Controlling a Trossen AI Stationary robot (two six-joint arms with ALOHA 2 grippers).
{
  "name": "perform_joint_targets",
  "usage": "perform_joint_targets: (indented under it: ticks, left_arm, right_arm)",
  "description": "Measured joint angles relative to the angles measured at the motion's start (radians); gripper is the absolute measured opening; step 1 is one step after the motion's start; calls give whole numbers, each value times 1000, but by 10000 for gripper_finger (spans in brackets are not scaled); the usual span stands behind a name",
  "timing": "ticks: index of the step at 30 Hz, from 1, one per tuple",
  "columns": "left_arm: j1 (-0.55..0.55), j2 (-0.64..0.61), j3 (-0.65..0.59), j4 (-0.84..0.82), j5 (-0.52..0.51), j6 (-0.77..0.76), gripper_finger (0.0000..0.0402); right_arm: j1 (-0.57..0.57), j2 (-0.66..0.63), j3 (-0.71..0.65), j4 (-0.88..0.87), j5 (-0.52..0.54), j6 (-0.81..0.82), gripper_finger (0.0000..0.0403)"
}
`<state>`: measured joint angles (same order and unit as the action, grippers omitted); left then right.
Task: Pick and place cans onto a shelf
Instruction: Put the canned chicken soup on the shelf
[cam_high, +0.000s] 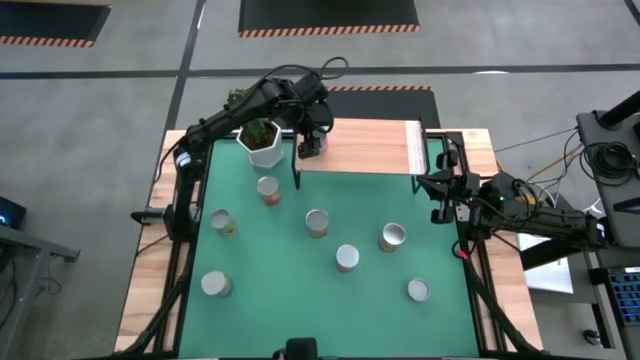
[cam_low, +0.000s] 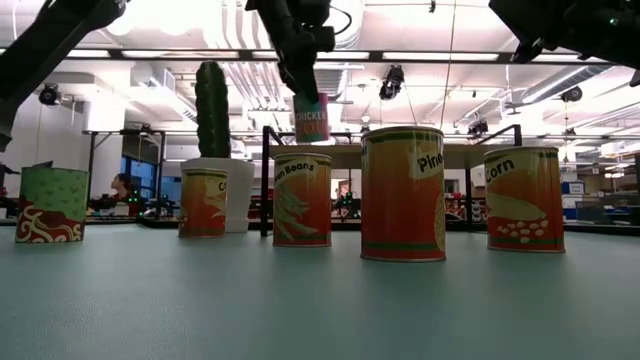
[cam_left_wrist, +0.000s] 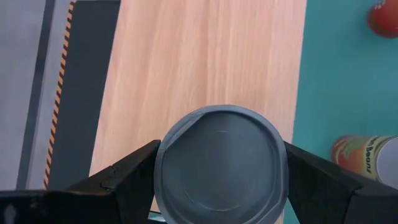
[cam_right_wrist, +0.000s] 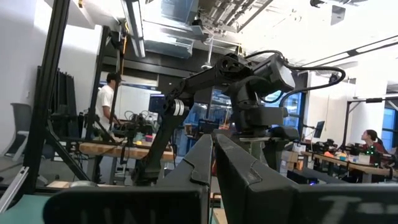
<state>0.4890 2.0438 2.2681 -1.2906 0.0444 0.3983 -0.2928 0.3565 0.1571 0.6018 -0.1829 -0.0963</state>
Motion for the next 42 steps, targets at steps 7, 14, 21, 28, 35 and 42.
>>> perform_joint_targets:
  ticks: [7, 14, 21, 28, 35, 42]
  left_arm:
    - [8, 0, -19, 1, 0, -15, 278]
    - [10, 0, -58, 13, 2, -15, 278]
    - [11, -2, -70, 18, 3, -6, 279]
    - [11, -2, -70, 20, 3, 7, 286]
    - [11, 3, -72, 27, -2, 19, 315]
    - [11, 2, -72, 44, -2, 37, 322]
  right_arm:
    - [0, 0, 0, 0, 0, 0, 9]
    - [0, 0, 0, 0, 0, -6, 9]
    - [0, 0, 0, 0, 0, -8, 9]
    - [0, 0, 0, 0, 0, -8, 9]
    - [0, 0, 0, 0, 0, -8, 9]
    - [0, 0, 0, -1, 0, -9, 9]
